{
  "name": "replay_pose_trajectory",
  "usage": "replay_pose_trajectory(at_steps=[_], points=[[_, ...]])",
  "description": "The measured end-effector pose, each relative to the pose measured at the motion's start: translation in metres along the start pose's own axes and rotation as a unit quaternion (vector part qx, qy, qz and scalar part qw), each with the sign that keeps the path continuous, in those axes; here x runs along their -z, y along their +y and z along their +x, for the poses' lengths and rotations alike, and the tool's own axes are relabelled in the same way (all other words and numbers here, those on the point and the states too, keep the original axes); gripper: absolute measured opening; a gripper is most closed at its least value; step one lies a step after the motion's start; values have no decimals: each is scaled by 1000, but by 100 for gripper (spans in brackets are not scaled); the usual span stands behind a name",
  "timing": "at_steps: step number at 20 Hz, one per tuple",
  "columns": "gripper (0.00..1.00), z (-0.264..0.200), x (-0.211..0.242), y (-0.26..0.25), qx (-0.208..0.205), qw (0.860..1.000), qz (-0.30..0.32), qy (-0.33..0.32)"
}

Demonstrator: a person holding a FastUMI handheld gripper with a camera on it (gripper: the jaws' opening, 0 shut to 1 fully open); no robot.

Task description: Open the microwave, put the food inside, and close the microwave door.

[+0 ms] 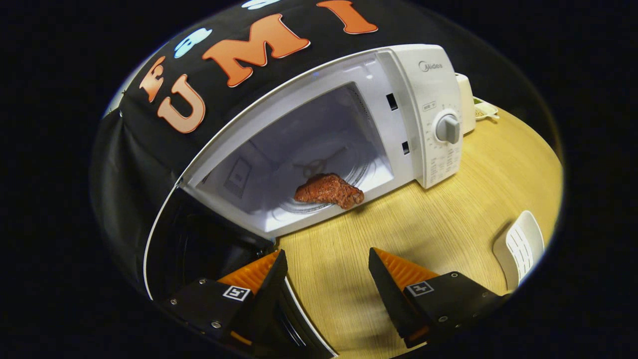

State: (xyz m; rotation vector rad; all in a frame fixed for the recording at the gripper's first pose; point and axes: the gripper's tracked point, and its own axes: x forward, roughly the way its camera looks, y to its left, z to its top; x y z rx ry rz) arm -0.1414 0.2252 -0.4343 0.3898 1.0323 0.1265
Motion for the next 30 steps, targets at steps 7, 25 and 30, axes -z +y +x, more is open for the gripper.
replay_pose_trajectory(at_steps=[7, 25, 30], points=[[97, -89, 32, -26, 44, 999, 0, -14], [92, -214, 21, 170, -89, 980, -170, -46], [92, -196, 70, 212, -162, 965, -208, 11]])
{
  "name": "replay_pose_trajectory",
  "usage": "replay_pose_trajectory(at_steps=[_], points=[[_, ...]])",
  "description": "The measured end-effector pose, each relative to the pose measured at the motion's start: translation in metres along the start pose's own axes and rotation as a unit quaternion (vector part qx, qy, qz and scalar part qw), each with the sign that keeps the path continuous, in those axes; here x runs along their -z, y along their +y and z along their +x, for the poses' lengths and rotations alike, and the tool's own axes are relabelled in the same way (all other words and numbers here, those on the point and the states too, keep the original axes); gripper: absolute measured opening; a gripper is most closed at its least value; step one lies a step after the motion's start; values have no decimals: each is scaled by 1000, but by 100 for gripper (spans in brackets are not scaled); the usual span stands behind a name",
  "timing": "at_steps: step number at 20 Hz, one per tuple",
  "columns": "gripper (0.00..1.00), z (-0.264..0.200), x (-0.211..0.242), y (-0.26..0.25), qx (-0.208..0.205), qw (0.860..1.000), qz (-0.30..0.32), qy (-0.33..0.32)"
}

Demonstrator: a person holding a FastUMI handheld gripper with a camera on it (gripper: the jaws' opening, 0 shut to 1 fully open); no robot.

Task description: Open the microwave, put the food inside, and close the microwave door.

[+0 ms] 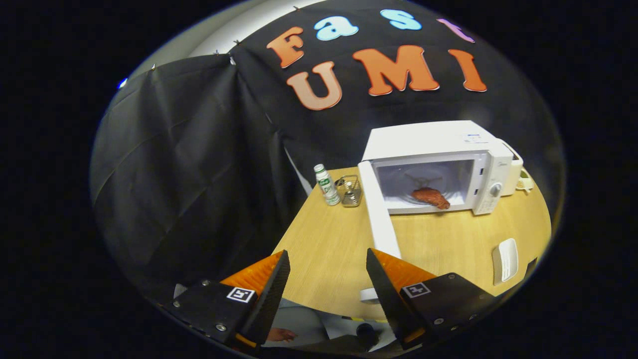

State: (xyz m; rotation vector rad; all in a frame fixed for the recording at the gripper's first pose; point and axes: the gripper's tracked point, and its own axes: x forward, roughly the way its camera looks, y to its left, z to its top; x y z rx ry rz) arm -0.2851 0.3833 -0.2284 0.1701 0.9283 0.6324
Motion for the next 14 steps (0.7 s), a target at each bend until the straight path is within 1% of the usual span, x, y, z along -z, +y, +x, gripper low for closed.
replay_pose_trajectory(at_steps=[2, 3, 4, 6, 8, 9, 12, 14], points=[[92, 16, 21, 7, -14, 999, 9, 32], [92, 22, 30, 8, -17, 999, 17, 47], [92, 29, 35, 4, -11, 998, 20, 58], [92, 29, 38, -8, 9, 998, 14, 68], [85, 30, 41, -19, 25, 998, 7, 65], [83, 28, 44, -28, 36, 997, 7, 69], [82, 24, 47, -63, 72, 994, 23, 76], [82, 20, 39, -89, 95, 993, 33, 64]])
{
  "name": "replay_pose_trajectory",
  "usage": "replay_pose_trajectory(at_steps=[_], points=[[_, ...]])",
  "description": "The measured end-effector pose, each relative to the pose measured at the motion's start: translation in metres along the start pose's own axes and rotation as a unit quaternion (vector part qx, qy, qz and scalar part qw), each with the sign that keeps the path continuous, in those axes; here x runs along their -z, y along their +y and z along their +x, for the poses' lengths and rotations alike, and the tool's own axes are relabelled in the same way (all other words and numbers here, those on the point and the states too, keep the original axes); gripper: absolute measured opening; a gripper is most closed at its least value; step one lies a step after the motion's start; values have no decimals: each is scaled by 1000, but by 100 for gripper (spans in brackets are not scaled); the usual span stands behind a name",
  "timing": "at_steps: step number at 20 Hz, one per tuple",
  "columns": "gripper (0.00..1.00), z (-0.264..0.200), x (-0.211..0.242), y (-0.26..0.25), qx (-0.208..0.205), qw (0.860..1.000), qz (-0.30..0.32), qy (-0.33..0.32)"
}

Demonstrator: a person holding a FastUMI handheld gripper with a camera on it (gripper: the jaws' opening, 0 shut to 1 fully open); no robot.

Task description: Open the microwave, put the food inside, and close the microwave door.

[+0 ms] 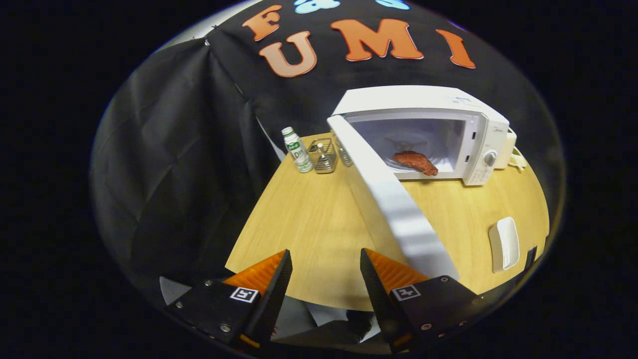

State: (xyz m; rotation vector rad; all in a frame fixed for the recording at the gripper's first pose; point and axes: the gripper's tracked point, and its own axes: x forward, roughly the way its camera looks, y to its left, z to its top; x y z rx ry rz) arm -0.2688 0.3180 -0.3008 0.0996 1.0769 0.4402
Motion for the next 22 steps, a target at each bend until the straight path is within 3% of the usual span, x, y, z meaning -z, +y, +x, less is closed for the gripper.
replay_pose_trajectory(at_steps=[12, 20, 22], points=[[82, 34, -76, -156, 131, 989, 4, -72], [82, 67, -153, -221, 157, 978, 17, -140], [82, 78, -170, -222, 142, 978, 27, -152]])
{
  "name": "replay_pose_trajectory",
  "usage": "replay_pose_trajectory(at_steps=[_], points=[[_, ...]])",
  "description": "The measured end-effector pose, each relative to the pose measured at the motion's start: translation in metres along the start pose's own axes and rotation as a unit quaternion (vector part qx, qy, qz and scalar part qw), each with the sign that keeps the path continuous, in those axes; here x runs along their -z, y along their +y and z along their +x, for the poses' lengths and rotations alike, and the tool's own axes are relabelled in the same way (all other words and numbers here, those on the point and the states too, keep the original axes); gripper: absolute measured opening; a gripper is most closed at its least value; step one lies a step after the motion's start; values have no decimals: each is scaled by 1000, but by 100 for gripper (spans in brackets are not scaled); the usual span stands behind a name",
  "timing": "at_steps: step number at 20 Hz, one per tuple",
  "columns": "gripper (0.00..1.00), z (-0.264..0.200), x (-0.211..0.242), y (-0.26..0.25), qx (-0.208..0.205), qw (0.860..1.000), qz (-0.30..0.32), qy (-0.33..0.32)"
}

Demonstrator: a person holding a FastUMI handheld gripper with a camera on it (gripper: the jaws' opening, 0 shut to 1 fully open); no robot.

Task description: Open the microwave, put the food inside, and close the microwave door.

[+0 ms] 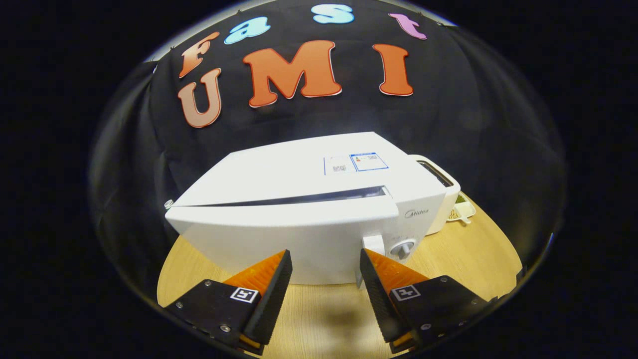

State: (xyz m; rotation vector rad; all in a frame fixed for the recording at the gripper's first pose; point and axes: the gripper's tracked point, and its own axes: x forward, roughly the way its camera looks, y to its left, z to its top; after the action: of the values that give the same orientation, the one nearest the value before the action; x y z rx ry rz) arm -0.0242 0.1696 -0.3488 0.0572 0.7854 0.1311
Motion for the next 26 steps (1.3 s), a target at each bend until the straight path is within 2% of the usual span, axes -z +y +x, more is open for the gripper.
replay_pose_trajectory(at_steps=[5, 7, 8, 14, 18, 20, 26], points=[[78, 16, 20, 4, -5, 999, -14, 32], [75, 19, 14, 4, -8, 1000, 9, 26], [74, 23, 7, 4, -12, 1000, 5, 8], [73, 18, 1, 0, -14, 1000, -3, 6], [76, -18, -42, -3, -18, 997, -47, -57], [82, -44, -75, -3, -25, 993, -65, -98], [94, -129, -184, -5, -45, 970, -87, -223]])
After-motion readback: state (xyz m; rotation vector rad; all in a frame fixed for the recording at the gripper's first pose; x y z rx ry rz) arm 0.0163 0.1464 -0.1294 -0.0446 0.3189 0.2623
